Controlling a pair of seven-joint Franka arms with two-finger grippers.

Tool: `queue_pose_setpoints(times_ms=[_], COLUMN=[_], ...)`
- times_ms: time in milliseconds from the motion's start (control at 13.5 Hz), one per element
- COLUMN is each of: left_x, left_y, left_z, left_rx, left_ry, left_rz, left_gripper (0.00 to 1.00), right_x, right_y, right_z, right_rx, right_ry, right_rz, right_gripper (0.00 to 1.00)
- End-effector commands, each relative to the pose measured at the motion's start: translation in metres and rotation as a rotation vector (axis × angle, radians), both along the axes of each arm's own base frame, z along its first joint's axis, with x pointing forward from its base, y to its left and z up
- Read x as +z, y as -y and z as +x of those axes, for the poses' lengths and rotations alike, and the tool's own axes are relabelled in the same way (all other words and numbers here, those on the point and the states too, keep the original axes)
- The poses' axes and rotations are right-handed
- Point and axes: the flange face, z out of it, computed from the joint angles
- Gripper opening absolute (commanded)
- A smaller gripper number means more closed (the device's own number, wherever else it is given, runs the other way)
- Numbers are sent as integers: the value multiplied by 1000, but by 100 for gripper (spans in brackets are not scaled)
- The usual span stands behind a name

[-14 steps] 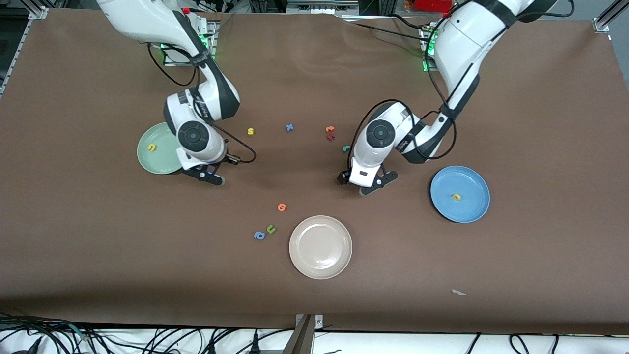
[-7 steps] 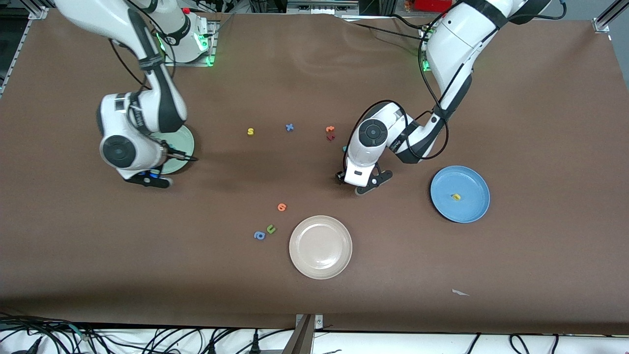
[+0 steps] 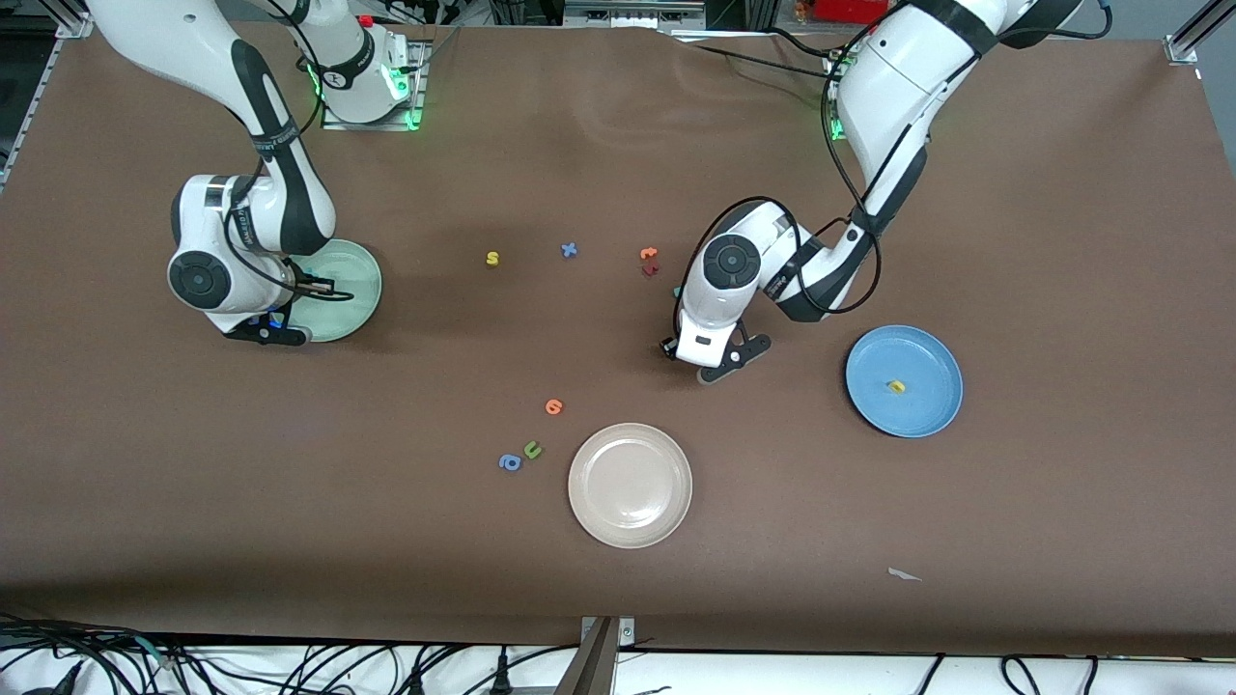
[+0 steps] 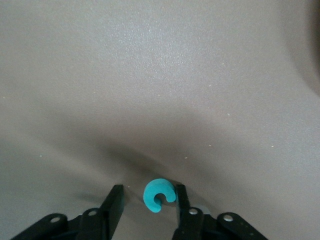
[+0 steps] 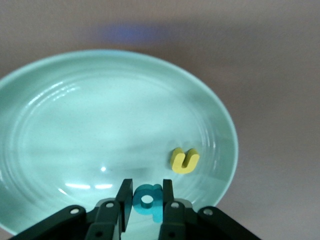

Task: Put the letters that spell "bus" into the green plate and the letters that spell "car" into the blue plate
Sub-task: 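Place the teal q on the green plate while the left gripper grasps teal c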

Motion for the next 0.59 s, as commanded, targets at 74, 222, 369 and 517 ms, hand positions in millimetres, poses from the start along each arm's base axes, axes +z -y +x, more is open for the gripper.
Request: queue_pose_setpoints(times_ms=[74, 222, 369, 517], left_x=[-5, -6, -6, -6], left_y=[5, 5, 5, 5], left_z=[4, 4, 4, 4], left_rx=[-1, -1, 2, 1], left_ry=[18, 16, 15, 16], left_rz=[19, 20, 19, 20], left_gripper=[39, 37, 33, 30], right_x=[7, 15, 37, 58], right_y=[-2, -5, -20, -62], right_z=[-7, -5, -5, -7], right_rx=[-3, -16, -68, -114], right_ry=[18, 25, 26, 51], right_rz=[33, 33, 29, 18], right_gripper=[70, 98, 98, 98])
